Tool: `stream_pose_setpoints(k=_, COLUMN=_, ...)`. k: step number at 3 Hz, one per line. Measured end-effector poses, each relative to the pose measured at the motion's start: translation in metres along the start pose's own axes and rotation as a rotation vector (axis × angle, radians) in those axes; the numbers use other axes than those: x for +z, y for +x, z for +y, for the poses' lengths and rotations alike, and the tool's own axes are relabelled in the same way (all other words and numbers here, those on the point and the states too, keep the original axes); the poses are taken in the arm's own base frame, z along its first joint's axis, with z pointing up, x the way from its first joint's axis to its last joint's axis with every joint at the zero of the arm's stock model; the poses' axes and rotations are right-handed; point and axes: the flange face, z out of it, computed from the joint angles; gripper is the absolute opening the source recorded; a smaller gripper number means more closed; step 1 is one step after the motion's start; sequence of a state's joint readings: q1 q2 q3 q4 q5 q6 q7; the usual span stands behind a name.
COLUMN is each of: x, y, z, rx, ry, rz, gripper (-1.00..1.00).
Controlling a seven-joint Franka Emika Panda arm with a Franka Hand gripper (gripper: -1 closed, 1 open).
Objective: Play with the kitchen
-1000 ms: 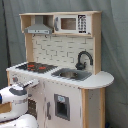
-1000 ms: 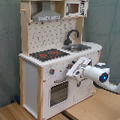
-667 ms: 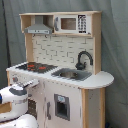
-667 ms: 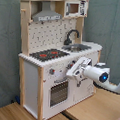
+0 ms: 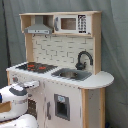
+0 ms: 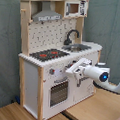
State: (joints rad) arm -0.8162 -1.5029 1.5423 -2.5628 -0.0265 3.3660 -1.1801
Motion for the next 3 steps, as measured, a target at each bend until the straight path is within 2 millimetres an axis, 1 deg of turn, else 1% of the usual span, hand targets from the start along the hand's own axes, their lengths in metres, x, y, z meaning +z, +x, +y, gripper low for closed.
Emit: stream_pose_setpoints(k=3, x=-0.0006, y=-0.0002, z=0.0009, rx=0.36, ry=0.002, rz=0.019, gripper=1.0)
